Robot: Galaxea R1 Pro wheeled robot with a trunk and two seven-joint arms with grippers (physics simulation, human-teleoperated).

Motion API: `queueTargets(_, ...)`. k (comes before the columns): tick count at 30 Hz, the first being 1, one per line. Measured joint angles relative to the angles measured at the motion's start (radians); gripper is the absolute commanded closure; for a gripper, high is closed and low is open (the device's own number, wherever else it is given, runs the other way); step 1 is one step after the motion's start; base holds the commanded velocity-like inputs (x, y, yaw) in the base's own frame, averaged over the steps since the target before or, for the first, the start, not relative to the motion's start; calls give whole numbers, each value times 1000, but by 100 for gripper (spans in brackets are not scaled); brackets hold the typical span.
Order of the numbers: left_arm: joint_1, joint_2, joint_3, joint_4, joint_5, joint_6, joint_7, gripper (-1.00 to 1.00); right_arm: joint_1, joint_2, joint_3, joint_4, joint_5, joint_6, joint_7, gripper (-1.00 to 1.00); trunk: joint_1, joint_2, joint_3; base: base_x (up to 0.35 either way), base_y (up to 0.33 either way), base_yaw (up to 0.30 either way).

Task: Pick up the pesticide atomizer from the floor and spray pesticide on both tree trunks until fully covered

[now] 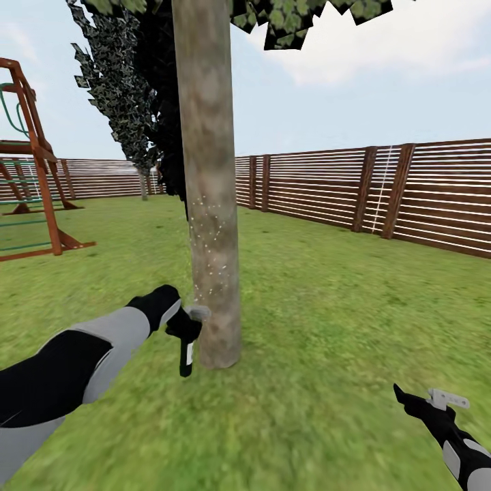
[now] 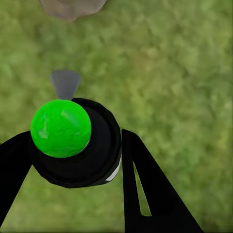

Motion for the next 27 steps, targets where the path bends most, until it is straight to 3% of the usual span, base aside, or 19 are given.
queueTargets(5,51,1,0,-1,0,-44,0,100,0,0,0,0,0,0,-1,-100,0,0,0,0,0,246)
queueTargets(9,58,0,-2,-3,0,-48,0,100,0,0,0,0,0,0,0,-100,0,0,0,0,-31,222)
queueTargets(16,58,0,-1,-3,0,-48,2,100,0,0,0,0,0,0,0,-100,0,0,0,0,-290,45)
queueTargets(27,58,0,-2,-3,0,-48,2,100,0,0,0,0,0,0,-1,-100,0,0,0,0,-323,245)
